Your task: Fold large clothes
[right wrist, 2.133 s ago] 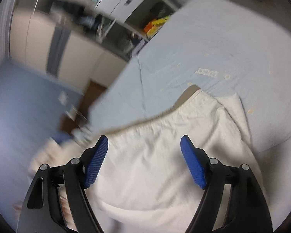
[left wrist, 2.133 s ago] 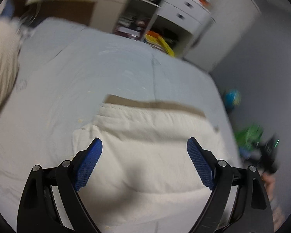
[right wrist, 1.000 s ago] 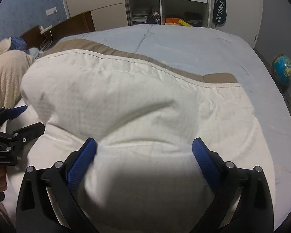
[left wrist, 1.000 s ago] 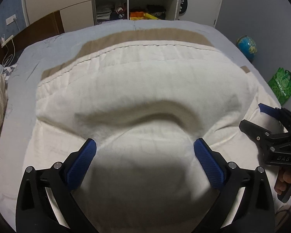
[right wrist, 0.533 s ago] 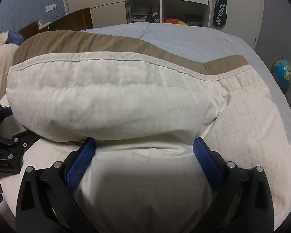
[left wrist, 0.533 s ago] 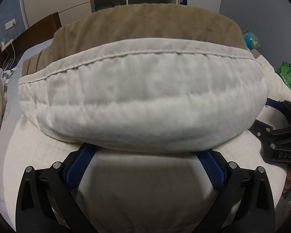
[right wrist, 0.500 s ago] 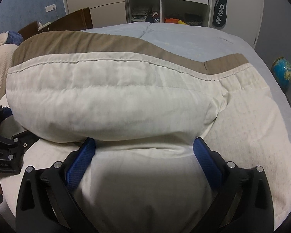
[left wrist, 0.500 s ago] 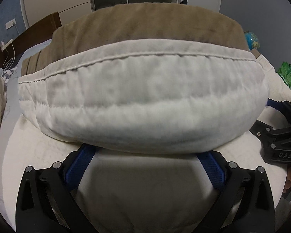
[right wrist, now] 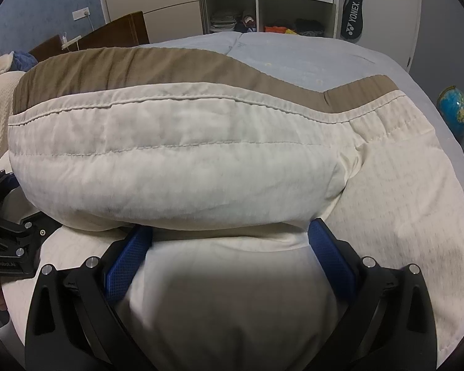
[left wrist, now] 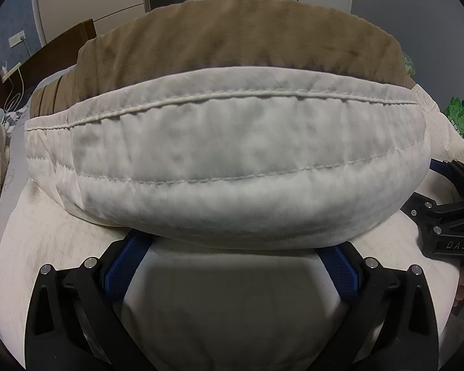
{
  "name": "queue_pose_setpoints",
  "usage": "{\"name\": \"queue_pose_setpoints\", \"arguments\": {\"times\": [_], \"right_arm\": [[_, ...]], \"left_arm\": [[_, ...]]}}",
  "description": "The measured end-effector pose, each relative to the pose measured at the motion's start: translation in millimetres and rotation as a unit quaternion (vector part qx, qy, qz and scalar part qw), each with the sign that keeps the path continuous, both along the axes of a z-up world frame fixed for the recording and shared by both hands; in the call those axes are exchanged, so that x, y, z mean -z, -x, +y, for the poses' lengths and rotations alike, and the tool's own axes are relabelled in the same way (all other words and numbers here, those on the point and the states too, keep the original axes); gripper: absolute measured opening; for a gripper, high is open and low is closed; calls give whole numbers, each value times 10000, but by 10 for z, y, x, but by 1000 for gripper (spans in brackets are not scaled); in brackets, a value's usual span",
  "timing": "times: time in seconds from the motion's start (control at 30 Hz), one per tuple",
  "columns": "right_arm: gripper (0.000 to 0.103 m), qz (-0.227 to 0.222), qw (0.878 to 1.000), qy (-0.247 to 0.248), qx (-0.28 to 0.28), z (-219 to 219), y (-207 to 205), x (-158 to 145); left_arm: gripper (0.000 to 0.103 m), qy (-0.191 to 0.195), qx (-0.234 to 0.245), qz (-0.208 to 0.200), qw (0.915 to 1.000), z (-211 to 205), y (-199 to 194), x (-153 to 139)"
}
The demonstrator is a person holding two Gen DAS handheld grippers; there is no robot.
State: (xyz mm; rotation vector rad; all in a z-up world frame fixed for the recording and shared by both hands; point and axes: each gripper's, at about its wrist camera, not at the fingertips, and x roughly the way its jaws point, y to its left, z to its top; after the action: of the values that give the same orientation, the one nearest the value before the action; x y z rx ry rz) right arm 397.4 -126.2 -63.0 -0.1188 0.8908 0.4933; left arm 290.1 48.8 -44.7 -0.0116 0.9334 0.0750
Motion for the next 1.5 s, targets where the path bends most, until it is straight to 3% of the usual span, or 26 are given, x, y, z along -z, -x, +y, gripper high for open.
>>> {"name": "queue_pose_setpoints", "arguments": {"times": [0.17, 0.23, 0.33, 0.5, 0.6, 0.73, 0.83, 0.97, 1.17, 1.37, 1.5], "right_arm": [[96, 174, 9998, -80, -70, -51, -75, -114], [96, 216, 9996, -169, -106, -87, -80, -173], [96, 154, 9990, -420, -14, -207, -76, -374], [96, -113, 9958, -856, 312, -398, -251, -735], [96, 116, 9970, -555, 519, -325, -537, -726], [96, 425, 9979, -53, 485, -148, -839, -509], [96, 554, 9974, -34, 456, -107, -952, -372], [96, 577, 9971, -134, 477, -90, -980, -239], [96, 681, 9962, -268, 479, -192, -953, -294], [96, 384, 9962, -470, 632, -570, -665, -582], [96, 253, 9960, -518, 684, -848, -378, -830]], "left_arm": [[97, 176, 92, 132, 9997, 94, -61, -191], [92, 278, 146, 43, 9995, 129, -41, -312], [85, 341, 277, -392, 9983, 169, 24, -581], [86, 468, 135, -945, 9943, 309, -87, -955], [86, 273, -154, -628, 9975, 337, -353, -948], [87, 51, -470, 112, 9988, 541, -786, -670], [93, 376, -517, 409, 9971, 709, -954, -532], [96, 522, -540, 510, 9959, 783, -982, -429], [95, 796, -561, 343, 9947, 783, -766, -480], [96, 1400, -591, -82, 9883, 936, -166, -730], [96, 1453, -721, -234, 9865, 1040, 316, -874]]}}
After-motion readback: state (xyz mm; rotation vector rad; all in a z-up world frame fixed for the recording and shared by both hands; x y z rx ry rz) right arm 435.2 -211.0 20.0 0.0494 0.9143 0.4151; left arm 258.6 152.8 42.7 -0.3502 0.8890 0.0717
